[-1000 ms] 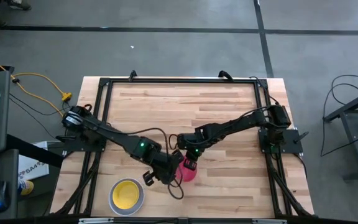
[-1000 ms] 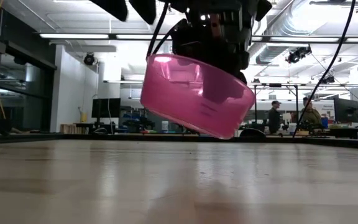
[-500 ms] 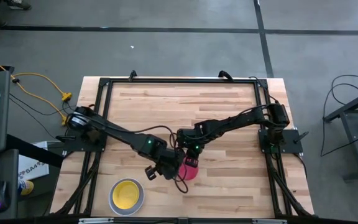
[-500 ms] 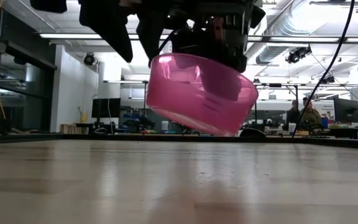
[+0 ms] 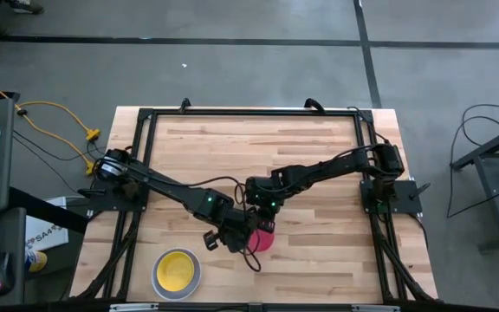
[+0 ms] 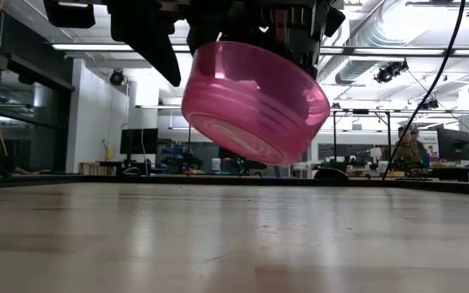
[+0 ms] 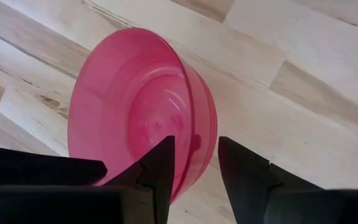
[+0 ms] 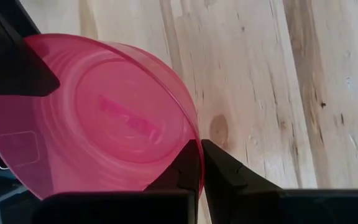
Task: Nest bowls inside each other
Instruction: Stack the pink bowl on the yellow bowl
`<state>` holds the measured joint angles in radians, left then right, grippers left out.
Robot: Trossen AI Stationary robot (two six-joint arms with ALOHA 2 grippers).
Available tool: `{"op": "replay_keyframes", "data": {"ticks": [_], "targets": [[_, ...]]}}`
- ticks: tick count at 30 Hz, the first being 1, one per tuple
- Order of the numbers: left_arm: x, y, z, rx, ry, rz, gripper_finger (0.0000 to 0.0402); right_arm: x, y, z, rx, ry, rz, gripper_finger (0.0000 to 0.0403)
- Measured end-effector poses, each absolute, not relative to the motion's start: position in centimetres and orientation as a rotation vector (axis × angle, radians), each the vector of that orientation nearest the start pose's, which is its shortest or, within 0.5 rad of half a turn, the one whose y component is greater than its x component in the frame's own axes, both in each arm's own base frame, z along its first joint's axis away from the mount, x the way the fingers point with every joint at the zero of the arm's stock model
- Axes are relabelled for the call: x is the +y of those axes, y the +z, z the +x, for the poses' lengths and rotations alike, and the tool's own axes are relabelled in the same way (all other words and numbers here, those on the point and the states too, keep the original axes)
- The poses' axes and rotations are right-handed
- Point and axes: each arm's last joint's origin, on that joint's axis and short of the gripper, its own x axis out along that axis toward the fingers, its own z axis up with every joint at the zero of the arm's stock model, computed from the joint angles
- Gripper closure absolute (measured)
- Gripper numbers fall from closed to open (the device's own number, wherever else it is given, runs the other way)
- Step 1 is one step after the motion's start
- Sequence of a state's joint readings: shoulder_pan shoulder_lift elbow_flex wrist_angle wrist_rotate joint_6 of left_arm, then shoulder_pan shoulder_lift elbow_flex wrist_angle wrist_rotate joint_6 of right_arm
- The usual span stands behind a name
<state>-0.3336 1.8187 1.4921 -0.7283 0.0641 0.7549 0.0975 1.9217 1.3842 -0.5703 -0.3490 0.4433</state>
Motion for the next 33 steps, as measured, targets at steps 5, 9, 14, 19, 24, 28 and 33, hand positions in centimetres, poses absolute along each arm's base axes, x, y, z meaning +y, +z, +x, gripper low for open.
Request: {"op": "replay_keyframes", "data": {"ticks": [5, 9, 14, 19, 24, 28, 33], "targets": [[-12.73, 25.32, 36.14, 0.878, -0.746, 0.817, 0.0291, 4.83, 19.25, 39.14, 1.184, 0.150, 0.530, 0.0399], [-12.72, 25.32, 36.15, 0.879, -0.744, 0.818, 0.0333, 4.83, 19.25, 39.14, 1.185, 0.149, 0.530, 0.0399], [-12.73, 25.28, 36.09, 0.882, -0.753, 0.813, 0.0391, 4.84, 19.31, 39.16, 1.182, 0.154, 0.532, 0.0399], [-12.75, 25.31, 36.08, 0.881, -0.754, 0.809, 0.0396, 4.95, 19.37, 39.19, 1.181, 0.192, 0.553, 0.0399], [-12.72, 25.33, 35.89, 0.897, -0.758, 0.809, 0.0399, 5.07, 19.41, 39.16, 1.188, 0.239, 0.573, 0.0399], [-12.71, 25.33, 35.88, 0.905, -0.747, 0.791, 0.0400, 5.09, 19.42, 39.16, 1.190, 0.251, 0.581, 0.0399], [-12.72, 25.36, 35.86, 0.906, -0.748, 0.789, 0.0400, 5.21, 19.40, 39.12, 1.199, 0.284, 0.606, 0.0385]]}}
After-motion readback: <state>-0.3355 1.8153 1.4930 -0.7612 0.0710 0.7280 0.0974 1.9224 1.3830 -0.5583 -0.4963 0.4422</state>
